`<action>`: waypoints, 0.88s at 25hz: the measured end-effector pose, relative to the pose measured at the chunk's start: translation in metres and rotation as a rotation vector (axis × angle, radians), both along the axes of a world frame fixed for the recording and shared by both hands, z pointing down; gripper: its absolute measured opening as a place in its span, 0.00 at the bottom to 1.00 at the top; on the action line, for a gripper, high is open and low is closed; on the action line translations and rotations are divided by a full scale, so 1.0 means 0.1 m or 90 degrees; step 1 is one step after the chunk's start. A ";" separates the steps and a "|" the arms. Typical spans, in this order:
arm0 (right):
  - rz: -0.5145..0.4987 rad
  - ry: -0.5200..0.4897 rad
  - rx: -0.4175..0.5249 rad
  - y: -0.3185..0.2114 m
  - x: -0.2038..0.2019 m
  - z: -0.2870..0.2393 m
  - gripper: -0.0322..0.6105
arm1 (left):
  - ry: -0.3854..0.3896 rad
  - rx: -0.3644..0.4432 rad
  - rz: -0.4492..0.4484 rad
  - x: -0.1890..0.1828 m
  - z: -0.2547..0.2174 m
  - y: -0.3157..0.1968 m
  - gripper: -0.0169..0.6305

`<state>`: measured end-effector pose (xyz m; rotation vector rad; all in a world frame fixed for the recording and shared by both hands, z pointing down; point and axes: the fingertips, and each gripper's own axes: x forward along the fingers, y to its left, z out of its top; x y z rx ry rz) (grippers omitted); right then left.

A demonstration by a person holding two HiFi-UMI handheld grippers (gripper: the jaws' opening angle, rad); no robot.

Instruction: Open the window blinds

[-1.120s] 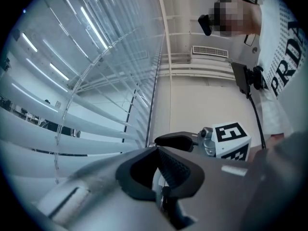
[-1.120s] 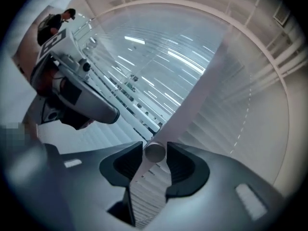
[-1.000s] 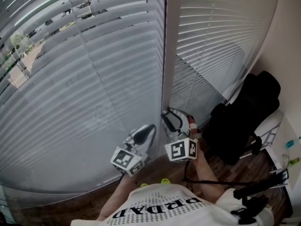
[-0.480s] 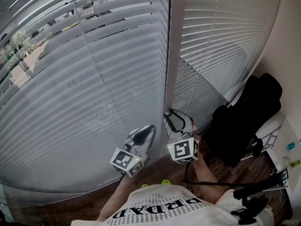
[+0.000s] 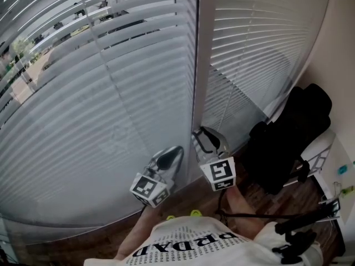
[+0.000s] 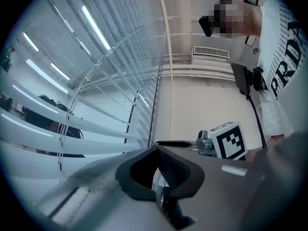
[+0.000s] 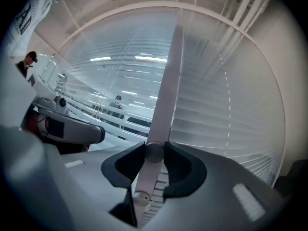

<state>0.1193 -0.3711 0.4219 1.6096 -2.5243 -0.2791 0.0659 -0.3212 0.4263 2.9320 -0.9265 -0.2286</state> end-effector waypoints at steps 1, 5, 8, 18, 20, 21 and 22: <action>-0.001 -0.014 -0.005 0.00 0.00 0.00 0.26 | 0.000 0.001 0.002 0.00 0.00 0.00 0.01; -0.008 -0.089 -0.031 -0.02 0.04 0.02 0.26 | 0.000 -0.001 0.002 0.00 -0.01 0.01 0.01; -0.008 -0.107 -0.039 -0.03 0.05 0.02 0.26 | 0.000 -0.002 0.004 0.02 -0.01 0.00 0.01; -0.024 -0.203 -0.067 -0.07 0.08 0.04 0.26 | -0.002 -0.003 0.006 0.03 0.00 0.00 0.01; -0.023 -0.168 -0.057 -0.05 0.08 0.04 0.26 | -0.001 -0.002 0.006 0.03 0.00 0.00 0.01; -0.023 -0.140 -0.050 -0.04 0.08 0.04 0.26 | -0.001 -0.002 0.006 0.03 0.00 0.01 0.01; -0.023 -0.106 -0.040 -0.03 0.07 0.03 0.26 | -0.002 -0.001 0.006 0.02 0.00 0.00 0.01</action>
